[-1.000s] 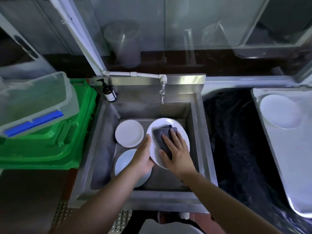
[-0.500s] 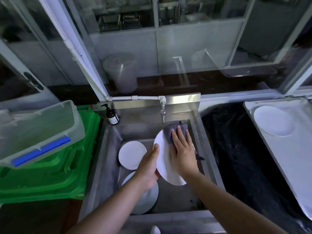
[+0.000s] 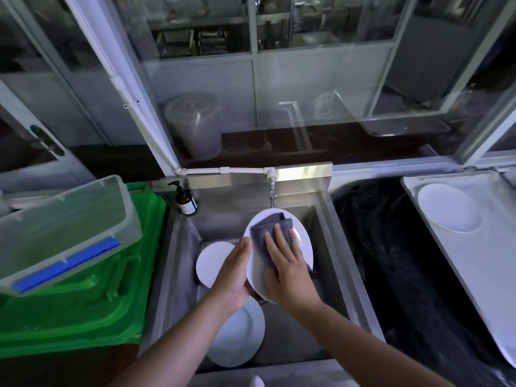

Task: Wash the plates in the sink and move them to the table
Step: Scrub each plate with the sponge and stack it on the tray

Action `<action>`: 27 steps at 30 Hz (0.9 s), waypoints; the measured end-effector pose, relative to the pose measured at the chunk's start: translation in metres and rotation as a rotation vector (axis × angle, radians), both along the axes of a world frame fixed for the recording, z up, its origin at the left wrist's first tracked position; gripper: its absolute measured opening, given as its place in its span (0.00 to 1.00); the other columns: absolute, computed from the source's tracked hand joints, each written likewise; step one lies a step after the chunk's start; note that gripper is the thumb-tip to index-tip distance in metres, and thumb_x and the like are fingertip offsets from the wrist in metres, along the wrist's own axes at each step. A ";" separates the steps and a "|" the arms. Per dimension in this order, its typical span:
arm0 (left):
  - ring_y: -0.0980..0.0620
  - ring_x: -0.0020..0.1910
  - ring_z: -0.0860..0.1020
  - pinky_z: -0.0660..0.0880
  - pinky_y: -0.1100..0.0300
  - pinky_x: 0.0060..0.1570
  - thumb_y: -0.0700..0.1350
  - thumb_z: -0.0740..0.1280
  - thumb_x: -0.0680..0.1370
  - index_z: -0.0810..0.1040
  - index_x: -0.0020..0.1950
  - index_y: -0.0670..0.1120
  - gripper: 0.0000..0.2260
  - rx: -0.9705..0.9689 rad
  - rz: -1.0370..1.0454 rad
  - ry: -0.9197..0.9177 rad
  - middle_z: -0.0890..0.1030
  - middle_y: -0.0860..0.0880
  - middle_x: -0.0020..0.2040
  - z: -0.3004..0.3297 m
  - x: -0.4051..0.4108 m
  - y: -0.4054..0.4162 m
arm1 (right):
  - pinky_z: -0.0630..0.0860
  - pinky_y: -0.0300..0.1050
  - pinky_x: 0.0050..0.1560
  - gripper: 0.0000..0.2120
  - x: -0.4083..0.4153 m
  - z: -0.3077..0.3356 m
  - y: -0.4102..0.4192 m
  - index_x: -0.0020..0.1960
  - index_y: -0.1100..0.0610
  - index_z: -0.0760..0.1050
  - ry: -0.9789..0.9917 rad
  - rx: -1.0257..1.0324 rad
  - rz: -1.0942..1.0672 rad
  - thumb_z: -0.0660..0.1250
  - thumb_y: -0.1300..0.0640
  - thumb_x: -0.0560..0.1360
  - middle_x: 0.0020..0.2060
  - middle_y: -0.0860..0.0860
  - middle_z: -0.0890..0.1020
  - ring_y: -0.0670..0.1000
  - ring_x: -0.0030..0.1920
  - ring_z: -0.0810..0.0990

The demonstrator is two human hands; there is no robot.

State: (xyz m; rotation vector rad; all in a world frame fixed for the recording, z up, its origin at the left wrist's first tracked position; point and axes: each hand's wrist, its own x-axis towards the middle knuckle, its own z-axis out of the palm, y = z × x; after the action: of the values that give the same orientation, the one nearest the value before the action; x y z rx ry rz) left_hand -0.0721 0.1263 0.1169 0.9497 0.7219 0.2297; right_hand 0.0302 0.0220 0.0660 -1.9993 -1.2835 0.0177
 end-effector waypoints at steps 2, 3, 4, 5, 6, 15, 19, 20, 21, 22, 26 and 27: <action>0.45 0.68 0.79 0.72 0.43 0.70 0.63 0.61 0.78 0.75 0.73 0.48 0.29 -0.021 0.005 -0.002 0.80 0.44 0.68 0.002 -0.002 0.006 | 0.54 0.57 0.79 0.28 0.014 0.007 -0.010 0.80 0.52 0.62 -0.062 -0.057 0.094 0.57 0.48 0.81 0.81 0.51 0.57 0.57 0.82 0.47; 0.46 0.68 0.78 0.72 0.44 0.70 0.63 0.61 0.78 0.75 0.73 0.48 0.29 -0.024 0.012 -0.001 0.80 0.44 0.68 0.003 -0.002 0.008 | 0.54 0.57 0.79 0.28 0.021 0.012 -0.013 0.80 0.49 0.61 -0.086 -0.067 0.098 0.58 0.46 0.81 0.81 0.50 0.57 0.57 0.82 0.47; 0.46 0.68 0.78 0.72 0.45 0.70 0.63 0.61 0.78 0.75 0.74 0.47 0.29 -0.025 0.007 -0.005 0.81 0.44 0.68 0.004 -0.002 0.009 | 0.53 0.56 0.79 0.28 0.026 0.015 -0.013 0.80 0.48 0.60 -0.100 -0.069 0.092 0.58 0.46 0.82 0.81 0.50 0.56 0.56 0.82 0.47; 0.46 0.69 0.78 0.72 0.46 0.70 0.62 0.61 0.79 0.75 0.74 0.48 0.28 -0.025 -0.002 -0.011 0.80 0.44 0.68 0.005 -0.001 0.007 | 0.52 0.57 0.80 0.27 0.027 0.020 -0.011 0.81 0.48 0.59 -0.103 -0.072 0.088 0.57 0.45 0.83 0.82 0.50 0.55 0.56 0.82 0.46; 0.46 0.69 0.78 0.72 0.46 0.70 0.62 0.61 0.79 0.75 0.74 0.48 0.28 -0.022 -0.013 -0.016 0.80 0.44 0.68 0.005 -0.001 0.007 | 0.51 0.59 0.80 0.27 0.023 0.023 -0.008 0.81 0.49 0.58 -0.095 -0.074 0.085 0.55 0.45 0.84 0.82 0.50 0.54 0.57 0.82 0.45; 0.48 0.66 0.80 0.76 0.51 0.61 0.60 0.61 0.78 0.75 0.73 0.47 0.27 -0.048 0.055 -0.012 0.82 0.45 0.66 0.005 0.000 -0.002 | 0.51 0.57 0.80 0.26 0.013 0.022 -0.003 0.81 0.49 0.56 0.096 -0.147 0.077 0.42 0.50 0.83 0.81 0.45 0.53 0.50 0.82 0.39; 0.50 0.66 0.80 0.77 0.52 0.60 0.60 0.60 0.80 0.75 0.73 0.49 0.25 -0.051 0.042 -0.010 0.82 0.46 0.66 0.004 0.005 -0.009 | 0.50 0.56 0.80 0.28 0.009 0.028 0.002 0.80 0.42 0.46 0.105 -0.220 0.026 0.41 0.44 0.80 0.81 0.40 0.44 0.47 0.80 0.34; 0.50 0.65 0.80 0.78 0.53 0.60 0.59 0.59 0.82 0.76 0.72 0.50 0.23 -0.048 0.030 -0.009 0.82 0.46 0.66 0.006 0.006 -0.011 | 0.50 0.55 0.80 0.28 0.005 0.031 0.004 0.80 0.40 0.44 0.116 -0.222 -0.018 0.42 0.41 0.80 0.80 0.38 0.43 0.46 0.80 0.33; 0.50 0.66 0.80 0.77 0.52 0.62 0.58 0.58 0.83 0.76 0.72 0.50 0.22 -0.047 0.029 -0.009 0.82 0.46 0.67 0.007 0.008 -0.012 | 0.51 0.54 0.79 0.28 0.000 0.032 0.006 0.80 0.40 0.44 0.116 -0.220 -0.065 0.43 0.40 0.81 0.80 0.37 0.43 0.46 0.80 0.33; 0.51 0.67 0.79 0.75 0.52 0.65 0.57 0.56 0.84 0.76 0.72 0.49 0.21 -0.046 0.030 -0.013 0.81 0.47 0.68 0.008 0.008 -0.011 | 0.53 0.54 0.78 0.28 -0.008 0.033 0.007 0.80 0.40 0.46 0.100 -0.203 -0.096 0.44 0.39 0.82 0.81 0.38 0.44 0.48 0.81 0.35; 0.52 0.71 0.76 0.67 0.50 0.74 0.57 0.55 0.84 0.73 0.75 0.47 0.24 -0.046 0.040 -0.030 0.77 0.47 0.72 0.006 0.009 -0.003 | 0.65 0.56 0.74 0.26 -0.006 0.013 0.000 0.81 0.50 0.60 -0.157 -0.047 0.066 0.59 0.48 0.84 0.81 0.48 0.59 0.59 0.81 0.52; 0.51 0.70 0.76 0.69 0.49 0.73 0.58 0.57 0.83 0.73 0.75 0.47 0.25 -0.048 0.039 -0.029 0.78 0.47 0.72 0.006 0.008 -0.002 | 0.67 0.58 0.73 0.28 0.008 0.006 -0.001 0.81 0.51 0.61 -0.234 -0.043 0.105 0.63 0.52 0.83 0.80 0.49 0.60 0.60 0.81 0.54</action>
State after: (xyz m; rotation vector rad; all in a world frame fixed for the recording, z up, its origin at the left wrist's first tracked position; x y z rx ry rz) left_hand -0.0642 0.1243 0.1228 0.8854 0.7168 0.2585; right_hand 0.0385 0.0214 0.0724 -2.0136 -1.5472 -0.1428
